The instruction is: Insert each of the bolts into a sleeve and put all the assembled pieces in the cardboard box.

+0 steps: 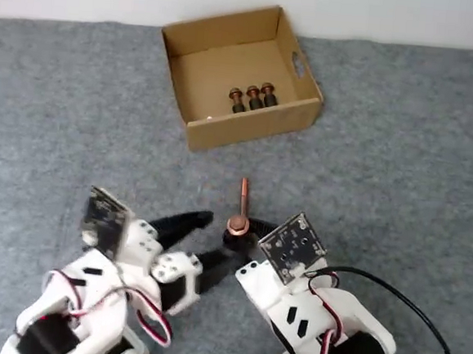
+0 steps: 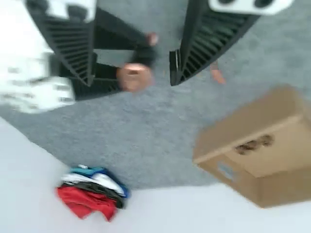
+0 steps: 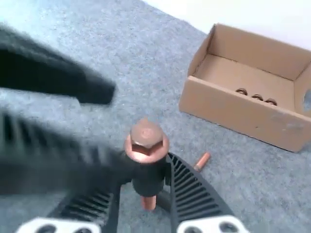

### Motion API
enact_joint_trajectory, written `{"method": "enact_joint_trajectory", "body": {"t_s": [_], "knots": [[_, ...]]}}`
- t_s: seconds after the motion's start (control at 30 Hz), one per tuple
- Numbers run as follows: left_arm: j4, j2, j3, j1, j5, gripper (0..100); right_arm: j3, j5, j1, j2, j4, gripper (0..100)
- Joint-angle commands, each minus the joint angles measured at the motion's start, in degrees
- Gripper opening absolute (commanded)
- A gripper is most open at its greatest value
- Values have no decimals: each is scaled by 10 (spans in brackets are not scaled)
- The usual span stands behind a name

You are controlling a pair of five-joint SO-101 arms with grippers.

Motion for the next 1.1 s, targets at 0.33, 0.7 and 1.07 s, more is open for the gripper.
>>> {"method": "enact_joint_trajectory", "body": {"t_s": [0.33, 0.7, 1.07], "knots": [[3, 1, 81, -279, -133, 4, -24, -125, 194, 40, 1, 9], [-4, 1, 242, -331, -187, 4, -275, -164, 209, 419, -16, 9], [-151, 1, 371, -330, -206, 4, -640, -161, 209, 825, -94, 9]]}}
